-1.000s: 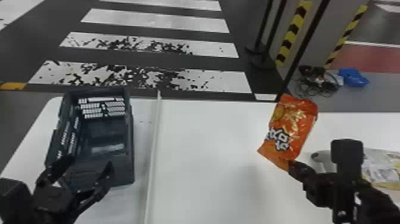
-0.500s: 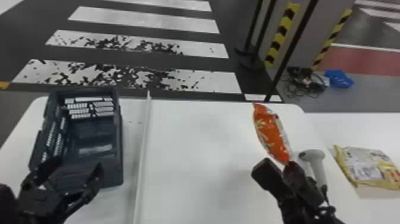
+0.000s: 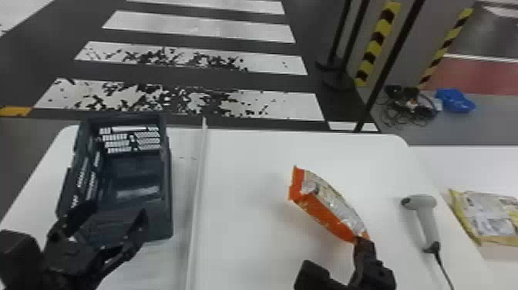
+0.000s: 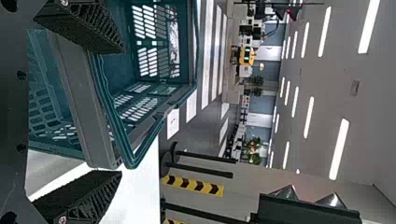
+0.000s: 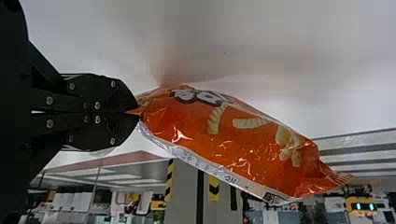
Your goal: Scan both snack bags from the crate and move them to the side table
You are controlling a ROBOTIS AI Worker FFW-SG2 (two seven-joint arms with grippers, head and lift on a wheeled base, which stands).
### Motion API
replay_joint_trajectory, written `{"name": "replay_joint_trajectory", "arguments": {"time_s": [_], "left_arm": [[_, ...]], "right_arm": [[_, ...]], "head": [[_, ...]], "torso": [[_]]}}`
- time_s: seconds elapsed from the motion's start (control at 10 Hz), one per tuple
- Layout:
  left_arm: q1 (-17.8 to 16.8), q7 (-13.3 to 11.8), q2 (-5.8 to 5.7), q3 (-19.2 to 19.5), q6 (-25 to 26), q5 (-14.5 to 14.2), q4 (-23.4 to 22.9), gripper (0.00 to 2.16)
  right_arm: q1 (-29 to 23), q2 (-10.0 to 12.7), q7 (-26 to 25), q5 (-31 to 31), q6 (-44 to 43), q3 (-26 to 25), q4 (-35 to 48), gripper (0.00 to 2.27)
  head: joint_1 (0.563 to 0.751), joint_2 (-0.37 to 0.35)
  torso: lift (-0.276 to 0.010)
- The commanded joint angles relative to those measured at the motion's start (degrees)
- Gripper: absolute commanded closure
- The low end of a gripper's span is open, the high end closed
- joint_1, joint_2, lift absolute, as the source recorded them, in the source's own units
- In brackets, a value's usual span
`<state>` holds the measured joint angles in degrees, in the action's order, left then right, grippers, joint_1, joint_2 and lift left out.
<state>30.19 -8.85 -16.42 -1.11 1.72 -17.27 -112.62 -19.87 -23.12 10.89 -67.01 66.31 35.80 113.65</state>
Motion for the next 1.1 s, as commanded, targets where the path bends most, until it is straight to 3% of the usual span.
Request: {"name": "replay_joint_trajectory", "arguments": {"time_s": [0.0,0.1,0.2,0.3,0.4,0.7,1.0], "left_arm": [[-0.1,0.1,-0.10,0.0,0.0,0.0,0.2,0.05],[-0.1,0.1,-0.10,0.0,0.0,0.0,0.3,0.05],[-0.1,0.2,-0.10,0.0,0.0,0.0,0.4,0.05],[-0.1,0.2,-0.19,0.0,0.0,-0.1,0.4,0.05],[-0.2,0.2,-0.19,0.0,0.0,-0.2,0.5,0.05],[-0.3,0.2,-0.37,-0.2,0.0,-0.4,0.7,0.05],[-0.3,0.2,-0.54,-0.3,0.0,-0.5,0.6,0.06]], "right_arm": [[-0.8,-0.6,-0.1,3.8,-3.2,0.9,0.3,2.09],[-1.7,-0.7,-1.3,6.6,-3.2,0.7,1.7,1.59],[-2.7,-0.8,-1.5,9.4,-3.2,-0.5,3.5,0.77],[-3.8,-1.1,-1.4,11.5,-3.4,-2.0,5.4,0.17],[-4.8,-1.1,-1.0,11.7,-3.4,-4.0,7.1,0.05],[-7.1,-1.0,0.0,18.3,-4.3,-13.1,13.3,0.05],[-7.8,2.4,2.3,34.6,-8.0,-23.8,20.1,0.05]], "head": [[0.695,-0.101],[0.695,-0.073],[0.695,-0.057],[0.695,-0.052],[0.695,-0.049],[0.695,-0.091],[0.695,-0.117]], "torso": [[-0.099],[-0.099],[-0.099],[-0.099],[-0.099],[-0.099],[-0.099]]}}
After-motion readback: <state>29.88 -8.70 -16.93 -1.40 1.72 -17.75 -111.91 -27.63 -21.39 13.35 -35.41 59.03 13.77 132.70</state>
